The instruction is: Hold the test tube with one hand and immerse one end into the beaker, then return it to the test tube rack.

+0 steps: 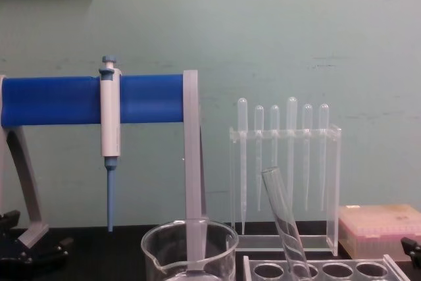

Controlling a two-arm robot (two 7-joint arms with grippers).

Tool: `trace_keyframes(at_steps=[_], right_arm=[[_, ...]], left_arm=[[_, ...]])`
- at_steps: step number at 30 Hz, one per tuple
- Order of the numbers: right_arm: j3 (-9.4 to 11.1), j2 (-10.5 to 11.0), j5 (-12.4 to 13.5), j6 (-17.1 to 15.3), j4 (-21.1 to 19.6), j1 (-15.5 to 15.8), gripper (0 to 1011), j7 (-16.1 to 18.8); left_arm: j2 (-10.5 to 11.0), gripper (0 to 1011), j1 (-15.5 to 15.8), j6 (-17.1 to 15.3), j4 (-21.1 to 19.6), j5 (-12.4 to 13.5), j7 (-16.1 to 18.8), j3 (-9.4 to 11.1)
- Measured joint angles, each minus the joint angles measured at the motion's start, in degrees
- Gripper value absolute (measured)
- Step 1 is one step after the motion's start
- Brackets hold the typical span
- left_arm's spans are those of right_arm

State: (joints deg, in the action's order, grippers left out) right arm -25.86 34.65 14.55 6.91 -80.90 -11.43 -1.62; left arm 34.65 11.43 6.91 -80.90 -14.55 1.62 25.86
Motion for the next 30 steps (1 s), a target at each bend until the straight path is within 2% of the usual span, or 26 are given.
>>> trace_keyframes(at_steps=[18, 22, 27, 30], right_arm=[[0.1, 0.0, -0.1, 0.0, -0.2, 0.1, 1002, 0.0], [1.2, 0.9, -0.4, -0.6, -2.4, 1.7, 1002, -0.1], [3.3, 3.4, -0.6, -2.4, -7.9, 4.9, 1002, -0.2], [4.5, 4.9, 0.4, -3.4, -10.8, 6.5, 1000, 0.7]], left_arm=[[0.0, 1000, 0.0, 0.0, 0.0, 0.0, 0.0, 0.0], [0.0, 1000, 0.0, 0.0, 0.0, 0.0, 0.0, 0.0], [0.0, 1000, 0.0, 0.0, 0.0, 0.0, 0.0, 0.0], [0.0, 1000, 0.0, 0.0, 0.0, 0.0, 0.0, 0.0]])
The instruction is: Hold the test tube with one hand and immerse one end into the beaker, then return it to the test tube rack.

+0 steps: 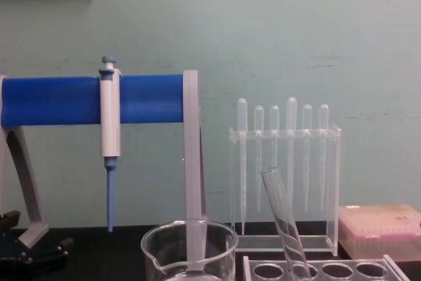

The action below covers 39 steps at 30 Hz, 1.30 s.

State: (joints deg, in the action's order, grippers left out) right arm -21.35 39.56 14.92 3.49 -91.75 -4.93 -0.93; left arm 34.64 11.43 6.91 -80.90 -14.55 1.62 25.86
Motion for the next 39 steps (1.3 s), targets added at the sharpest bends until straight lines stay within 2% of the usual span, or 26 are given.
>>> trace_keyframes(at_steps=[3, 7, 8, 10, 12, 13, 15, 19, 20, 23, 24, 29, 39], right_arm=[[2.0, 2.6, 3.5, -2.1, -5.1, 2.5, 1002, 3.7], [3.1, 4.6, 7.4, -4.7, -8.8, 3.6, 1002, 8.5], [3.2, 5.2, 8.9, -5.9, -10.1, 3.7, 1002, 10.8], [3.3, 5.9, 10.9, -7.5, -11.8, 3.6, 1002, 14.3], [3.0, 6.0, 11.7, -8.4, -12.5, 3.1, 1002, 16.2], [2.5, 5.7, 12.5, -9.4, -12.8, 2.1, 1002, 18.2], [1.9, 5.3, 12.8, -10.2, -12.9, 1.2, 1000, 19.6], [-0.3, 2.9, 12.8, -12.1, -11.7, -2.1, 1000, 22.6], [-1.2, 1.7, 12.6, -12.8, -10.9, -3.4, 1000, 23.4], [-2.4, 0.0, 11.9, -13.6, -9.5, -5.4, 1000, 24.4], [-3.3, -1.2, 11.4, -14.1, -8.4, -6.7, 1002, 24.9], [-5.9, -4.7, 8.6, -15.3, -5.0, -10.6, 1002, 26.2], [-8.1, -8.4, 4.4, -15.9, -0.2, -14.7, 1000, 27.5]], left_arm=[[0.0, 1000, 0.0, 0.0, 0.0, 0.0, 0.0, 0.0], [0.0, 1000, 0.0, 0.0, 0.0, 0.0, 0.0, 0.0], [0.0, 1000, 0.0, 0.0, 0.0, 0.0, 0.0, 0.0], [0.0, 1000, 0.0, 0.0, 0.0, 0.0, 0.0, 0.0], [0.0, 1000, 0.0, 0.0, 0.0, 0.0, 0.0, 0.0], [0.0, 1000, 0.0, 0.0, 0.0, 0.0, 0.0, 0.0], [0.0, 1000, 0.0, 0.0, 0.0, 0.0, 0.0, 0.0], [0.0, 1000, 0.0, 0.0, 0.0, 0.0, 0.0, 0.0], [0.0, 1000, 0.0, 0.0, 0.0, 0.0, 0.0, 0.0], [0.0, 1000, 0.0, 0.0, 0.0, 0.0, 0.0, 0.0], [0.0, 1000, 0.0, 0.0, 0.0, 0.0, 0.0, 0.0], [0.0, 1000, 0.0, 0.0, 0.0, 0.0, 0.0, 0.0], [0.0, 1000, 0.0, 0.0, 0.0, 0.0, 0.0, 0.0]])
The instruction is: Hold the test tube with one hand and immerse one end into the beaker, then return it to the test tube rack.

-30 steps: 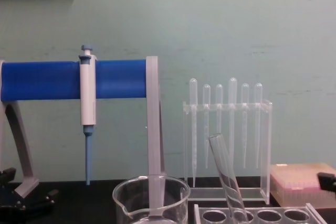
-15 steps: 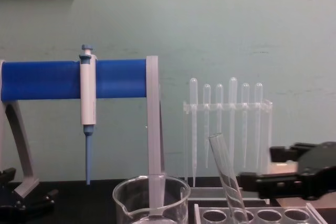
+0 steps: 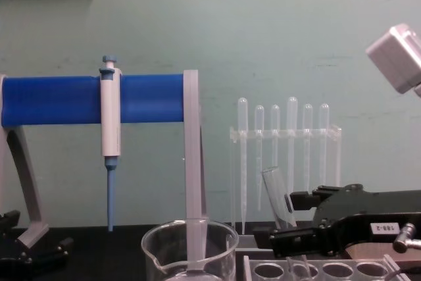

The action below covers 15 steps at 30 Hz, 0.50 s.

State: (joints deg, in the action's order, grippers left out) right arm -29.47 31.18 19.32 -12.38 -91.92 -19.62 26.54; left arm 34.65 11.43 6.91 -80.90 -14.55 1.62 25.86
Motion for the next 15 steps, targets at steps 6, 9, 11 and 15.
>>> trace_keyframes(at_steps=[6, 9, 11, 15], right_arm=[[-0.1, -1.3, -0.9, -0.6, 1.1, -0.6, 918, 0.5], [0.0, -1.6, -1.2, -1.1, 1.1, -0.7, 840, 0.5], [0.1, -1.8, -1.3, -1.4, 1.0, -0.7, 786, 0.6], [0.5, -2.1, -1.5, -1.6, 1.0, -0.7, 681, 0.6]], left_arm=[[0.0, 1000, 0.0, 0.0, 0.0, 0.0, 0.0, 0.0], [0.0, 1000, 0.0, 0.0, 0.0, 0.0, 0.0, 0.0], [0.0, 1000, 0.0, 0.0, 0.0, 0.0, 0.0, 0.0], [0.0, 1000, 0.0, 0.0, 0.0, 0.0, 0.0, 0.0]])
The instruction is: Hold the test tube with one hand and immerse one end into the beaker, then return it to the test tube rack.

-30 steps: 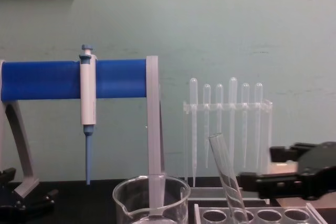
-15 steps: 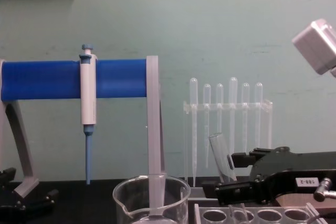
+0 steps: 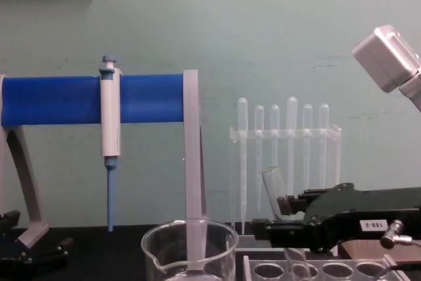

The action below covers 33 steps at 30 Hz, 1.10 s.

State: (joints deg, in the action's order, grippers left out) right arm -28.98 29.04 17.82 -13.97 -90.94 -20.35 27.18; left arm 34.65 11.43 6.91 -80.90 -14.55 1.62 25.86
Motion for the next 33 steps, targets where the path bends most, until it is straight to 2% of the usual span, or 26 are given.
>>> trace_keyframes(at_steps=[4, 6, 8, 13, 19, 26, 33], right_arm=[[0.2, -0.2, -0.1, -0.1, -0.1, 0.1, 512, 0.0], [0.3, -0.3, -0.1, -0.1, -0.1, 0.1, 478, 0.1], [0.4, -0.3, -0.1, -0.2, -0.2, 0.2, 390, 0.2], [0.8, -0.4, -0.1, -0.1, -0.6, 0.5, 256, 0.2], [2.3, -0.2, 0.8, 0.2, -2.7, 2.1, 241, -0.4], [6.2, 0.1, 4.5, 1.8, -7.2, 5.6, 241, -2.3], [8.5, 0.4, 6.8, 2.7, -10.8, 7.5, 241, -3.8]], left_arm=[[0.0, 1000, 0.0, 0.0, 0.0, 0.0, 0.0, 0.0], [0.0, 1000, 0.0, 0.0, 0.0, 0.0, 0.0, 0.0], [0.0, 1000, 0.0, 0.0, 0.0, 0.0, 0.0, 0.0], [0.0, 1000, 0.0, 0.0, 0.0, 0.0, 0.0, 0.0], [0.0, 1000, 0.0, 0.0, 0.0, 0.0, 0.0, 0.0], [0.0, 1000, 0.0, 0.0, 0.0, 0.0, 0.0, 0.0], [0.0, 1000, 0.0, 0.0, 0.0, 0.0, 0.0, 0.0]])
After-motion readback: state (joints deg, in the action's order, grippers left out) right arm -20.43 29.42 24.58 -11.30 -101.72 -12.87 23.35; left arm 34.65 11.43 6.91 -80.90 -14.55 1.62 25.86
